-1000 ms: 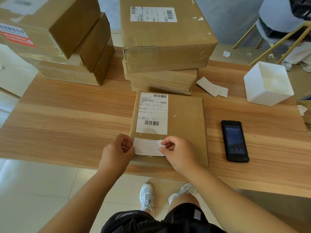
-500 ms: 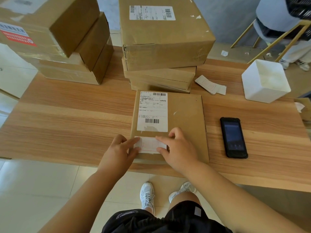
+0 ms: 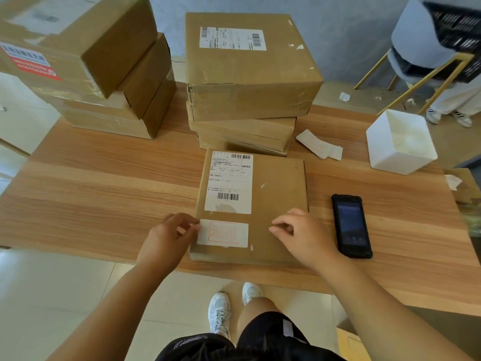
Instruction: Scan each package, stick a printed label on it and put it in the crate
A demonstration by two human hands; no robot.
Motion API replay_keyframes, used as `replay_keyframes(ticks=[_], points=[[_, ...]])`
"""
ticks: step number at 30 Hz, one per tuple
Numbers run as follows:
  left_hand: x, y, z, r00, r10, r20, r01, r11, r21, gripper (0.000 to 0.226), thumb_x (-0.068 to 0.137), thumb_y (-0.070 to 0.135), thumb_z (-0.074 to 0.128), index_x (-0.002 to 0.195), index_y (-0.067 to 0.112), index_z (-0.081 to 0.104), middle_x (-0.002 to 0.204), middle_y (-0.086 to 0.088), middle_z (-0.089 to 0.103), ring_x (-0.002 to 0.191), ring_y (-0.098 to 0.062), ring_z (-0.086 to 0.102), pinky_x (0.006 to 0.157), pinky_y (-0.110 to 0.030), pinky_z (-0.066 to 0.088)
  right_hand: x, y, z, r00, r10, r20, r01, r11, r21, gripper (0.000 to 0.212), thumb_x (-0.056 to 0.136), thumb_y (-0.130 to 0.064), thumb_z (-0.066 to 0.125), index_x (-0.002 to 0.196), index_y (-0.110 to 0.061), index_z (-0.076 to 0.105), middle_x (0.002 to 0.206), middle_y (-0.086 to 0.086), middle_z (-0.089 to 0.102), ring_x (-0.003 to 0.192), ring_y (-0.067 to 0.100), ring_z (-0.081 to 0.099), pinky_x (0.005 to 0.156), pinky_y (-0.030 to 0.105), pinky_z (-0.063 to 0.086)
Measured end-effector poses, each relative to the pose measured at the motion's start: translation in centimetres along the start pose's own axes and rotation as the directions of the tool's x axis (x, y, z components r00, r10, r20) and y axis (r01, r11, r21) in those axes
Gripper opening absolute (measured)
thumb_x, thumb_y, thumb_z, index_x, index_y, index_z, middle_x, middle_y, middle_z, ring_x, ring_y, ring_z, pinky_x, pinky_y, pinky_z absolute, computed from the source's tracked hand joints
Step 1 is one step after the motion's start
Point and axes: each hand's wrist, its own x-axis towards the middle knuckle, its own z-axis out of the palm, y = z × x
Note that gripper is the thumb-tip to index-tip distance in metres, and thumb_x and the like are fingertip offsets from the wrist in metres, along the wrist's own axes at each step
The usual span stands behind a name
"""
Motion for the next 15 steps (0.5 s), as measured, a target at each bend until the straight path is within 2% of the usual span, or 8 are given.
replay_keyframes(ticks=[2, 3, 6, 7, 9, 11, 13, 15], points=[[1.1, 0.4, 0.1, 0.997, -0.068, -0.024, 0.068, 0.997, -0.034, 0.004, 0.086, 0.037, 0.062, 0.088, 0.034, 0.064, 0.089, 0.014, 0.062, 0.079, -0.001, 0.058, 0.061, -0.018, 0.041, 1.1, 1.1, -1.5, 0.994, 0.061, -0.093, -0.056, 0.997, 0.060, 0.022, 0.089, -0.038, 0.062, 0.106, -0.025, 0.068, 0.098, -0.014, 0.056, 0.083, 0.000, 0.053, 0.070, 0.019, 0.044], [1.8, 0.7, 0.2, 0.994, -0.099, -0.033, 0.098, 0.994, -0.050, 0.009, 0.085, 0.041, 0.060, 0.090, 0.034, 0.063, 0.089, 0.015, 0.062, 0.081, -0.001, 0.057, 0.060, -0.018, 0.041, 1.9, 1.7, -2.1, 0.984, 0.099, -0.146, -0.088, 0.993, 0.078, 0.022, 0.089, -0.037, 0.062, 0.106, -0.024, 0.066, 0.099, -0.012, 0.058, 0.082, -0.001, 0.052, 0.067, 0.017, 0.042], [4.3, 1.6, 0.9, 0.977, -0.202, -0.062, 0.196, 0.976, -0.098, 0.033, 0.086, 0.049, 0.054, 0.111, 0.027, 0.057, 0.090, 0.017, 0.058, 0.078, 0.001, 0.054, 0.057, -0.019, 0.038, 4.3, 3.1, -3.5, 0.941, 0.277, -0.194, -0.253, 0.957, 0.139, 0.039, 0.089, -0.045, 0.060, 0.122, -0.024, 0.055, 0.117, -0.003, 0.057, 0.095, 0.008, 0.054, 0.071, 0.023, 0.045], [5.1, 1.9, 1.3, 0.969, -0.241, -0.053, 0.234, 0.966, -0.106, 0.042, 0.086, 0.051, 0.053, 0.119, 0.024, 0.054, 0.093, 0.014, 0.058, 0.078, 0.000, 0.054, 0.057, -0.021, 0.040, 5.1, 3.4, -3.7, 0.927, 0.339, -0.159, -0.317, 0.937, 0.147, 0.051, 0.088, -0.050, 0.058, 0.130, -0.022, 0.049, 0.126, 0.000, 0.053, 0.107, 0.015, 0.053, 0.079, 0.030, 0.048], [6.7, 2.4, 2.0, 0.942, -0.335, 0.015, 0.334, 0.935, -0.119, 0.059, 0.085, 0.058, 0.051, 0.131, 0.021, 0.045, 0.106, 0.004, 0.060, 0.085, -0.012, 0.059, 0.064, -0.029, 0.048, 6.5, 4.1, -4.0, 0.907, 0.421, -0.020, -0.414, 0.899, 0.147, 0.074, 0.087, -0.058, 0.054, 0.144, -0.016, 0.031, 0.144, 0.007, 0.041, 0.127, 0.025, 0.044, 0.096, 0.038, 0.043], [7.8, 2.6, 2.8, 0.899, -0.425, 0.106, 0.436, 0.891, -0.126, 0.069, 0.084, 0.063, 0.049, 0.136, 0.019, 0.040, 0.117, -0.006, 0.061, 0.094, -0.024, 0.062, 0.077, -0.039, 0.052, 7.5, 4.8, -3.9, 0.878, 0.452, 0.155, -0.475, 0.862, 0.179, 0.086, 0.086, -0.064, 0.050, 0.149, -0.012, 0.020, 0.150, 0.008, 0.035, 0.133, 0.028, 0.039, 0.101, 0.038, 0.038], [8.2, 2.5, 3.4, 0.870, -0.458, 0.183, 0.488, 0.852, -0.189, 0.066, 0.083, 0.062, 0.051, 0.129, 0.015, 0.045, 0.112, -0.008, 0.065, 0.093, -0.028, 0.064, 0.081, -0.044, 0.053, 8.2, 5.4, -3.5, 0.853, 0.437, 0.287, -0.499, 0.842, 0.202, 0.080, 0.086, -0.068, 0.045, 0.143, -0.013, 0.033, 0.139, 0.005, 0.048, 0.122, 0.025, 0.049, 0.097, 0.034, 0.042], [7.9, 2.4, 3.7, 0.871, -0.446, 0.204, 0.487, 0.838, -0.247, 0.055, 0.082, 0.057, 0.057, 0.115, 0.013, 0.055, 0.098, -0.004, 0.068, 0.085, -0.024, 0.067, 0.077, -0.043, 0.055, 8.5, 6.0, -3.0, 0.851, 0.411, 0.328, -0.490, 0.845, 0.214, 0.070, 0.086, -0.069, 0.041, 0.130, -0.015, 0.048, 0.121, 0.001, 0.059, 0.105, 0.021, 0.057, 0.094, 0.037, 0.046]])
